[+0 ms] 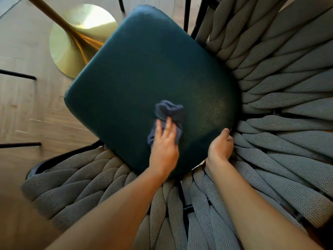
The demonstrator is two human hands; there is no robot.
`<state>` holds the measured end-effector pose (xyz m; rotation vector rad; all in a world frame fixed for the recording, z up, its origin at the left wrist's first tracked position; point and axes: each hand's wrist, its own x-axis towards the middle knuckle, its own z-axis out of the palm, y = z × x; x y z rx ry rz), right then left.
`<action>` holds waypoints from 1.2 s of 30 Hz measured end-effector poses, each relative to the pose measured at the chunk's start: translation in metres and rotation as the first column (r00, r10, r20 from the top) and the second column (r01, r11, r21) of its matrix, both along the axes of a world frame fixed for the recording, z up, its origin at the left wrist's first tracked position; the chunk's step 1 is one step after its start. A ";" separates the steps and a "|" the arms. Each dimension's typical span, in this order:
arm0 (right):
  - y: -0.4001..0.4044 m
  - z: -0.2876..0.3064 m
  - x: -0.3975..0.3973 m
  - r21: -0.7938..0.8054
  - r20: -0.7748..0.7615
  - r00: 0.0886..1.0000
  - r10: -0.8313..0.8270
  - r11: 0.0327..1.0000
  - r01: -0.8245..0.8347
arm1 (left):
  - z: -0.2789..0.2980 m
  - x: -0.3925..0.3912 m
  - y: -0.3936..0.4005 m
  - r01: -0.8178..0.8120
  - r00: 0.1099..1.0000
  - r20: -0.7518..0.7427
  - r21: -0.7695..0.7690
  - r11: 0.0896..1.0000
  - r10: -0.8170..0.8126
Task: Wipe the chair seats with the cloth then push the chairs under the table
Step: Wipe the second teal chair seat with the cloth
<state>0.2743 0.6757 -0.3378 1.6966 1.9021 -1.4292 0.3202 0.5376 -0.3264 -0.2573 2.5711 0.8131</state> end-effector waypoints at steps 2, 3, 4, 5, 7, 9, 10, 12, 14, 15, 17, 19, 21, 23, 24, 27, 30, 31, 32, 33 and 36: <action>-0.001 0.001 0.000 0.000 -0.005 1.000 -0.002 1.000 0.002 | 0.010 0.019 -0.004 0.350 0.933 -0.054 -0.097 0.932 -0.356; -0.001 0.001 0.000 0.003 -0.011 1.000 -0.003 1.000 0.003 | 0.015 0.028 -0.012 0.474 0.869 -0.049 -0.201 0.857 -0.492; -0.001 0.001 -0.001 0.004 -0.015 1.000 -0.003 1.000 0.004 | 0.018 0.037 -0.023 0.548 0.828 0.009 -0.231 0.804 -0.561; 0.000 0.001 -0.001 0.003 -0.014 1.000 -0.003 1.000 0.004 | 0.019 0.041 -0.037 0.600 0.794 0.052 -0.219 0.769 -0.605; 0.000 0.002 -0.001 -0.007 0.000 1.000 -0.002 1.000 0.002 | 0.016 0.042 -0.066 0.714 0.700 0.236 -0.184 0.676 -0.674; 0.001 0.003 -0.001 -0.025 0.009 1.000 -0.012 1.000 0.012 | 0.012 0.037 -0.090 0.752 0.658 0.323 -0.240 0.614 -0.680; 0.000 0.003 -0.001 -0.028 0.014 1.000 -0.018 0.999 0.018 | 0.011 0.037 -0.099 0.710 0.703 0.326 -0.266 0.653 -0.632; 0.000 0.003 -0.002 -0.031 0.021 0.999 -0.024 0.999 0.025 | 0.018 0.037 -0.101 0.527 0.834 0.370 -0.315 0.789 -0.409; -0.001 0.002 -0.002 -0.028 0.022 0.999 -0.026 0.999 0.027 | 0.032 0.041 -0.088 0.252 0.916 0.389 -0.373 0.893 -0.096; -0.001 0.002 -0.002 -0.024 0.020 0.999 -0.025 0.999 0.025 | 0.038 0.044 -0.077 0.169 0.913 0.407 -0.382 0.909 0.001; -0.001 0.001 -0.001 -0.018 0.018 1.000 -0.018 1.000 0.018 | 0.046 0.049 -0.050 0.185 0.872 0.489 -0.375 0.908 0.025; -0.001 0.000 -0.001 -0.031 0.022 1.000 -0.020 0.999 0.021 | 0.050 0.049 -0.018 0.173 0.831 0.555 -0.327 0.929 0.041; 0.000 0.000 -0.001 -0.044 0.024 0.999 -0.034 0.998 0.035 | 0.050 0.041 0.010 -0.011 0.807 0.571 -0.241 0.970 0.151; 0.000 0.001 -0.002 -0.036 0.023 0.999 -0.037 0.999 0.038 | 0.048 0.024 0.031 -0.278 0.757 0.589 -0.102 0.955 0.283; 0.001 0.001 -0.002 -0.031 0.020 0.999 -0.033 0.999 0.034 | 0.046 0.013 0.036 -0.425 0.711 0.608 -0.028 0.905 0.353; 0.004 0.004 -0.004 -0.049 0.015 0.999 -0.039 0.998 0.040 | 0.036 -0.022 0.042 -0.826 0.466 0.666 0.093 0.556 0.582; 0.007 0.008 -0.006 -0.104 0.038 0.997 -0.064 0.992 0.067 | 0.030 -0.062 0.021 -0.970 0.239 0.666 0.204 0.135 0.707; 0.007 0.009 -0.007 -0.116 0.044 0.997 -0.064 0.991 0.069 | 0.028 -0.074 0.007 -0.969 0.184 0.636 0.247 0.028 0.749; 0.008 0.012 -0.007 -0.126 0.049 0.997 -0.062 0.990 0.067 | 0.031 -0.085 -0.010 -0.965 0.142 0.591 0.260 -0.022 0.794; 0.007 0.013 -0.007 -0.132 0.054 0.997 -0.057 0.989 0.064 | 0.032 -0.093 -0.031 -0.960 0.115 0.547 0.277 -0.049 0.829; 0.006 0.023 -0.007 -0.134 0.058 0.998 -0.016 0.991 0.024 | 0.048 -0.105 -0.082 -0.944 0.081 0.455 0.321 -0.078 0.887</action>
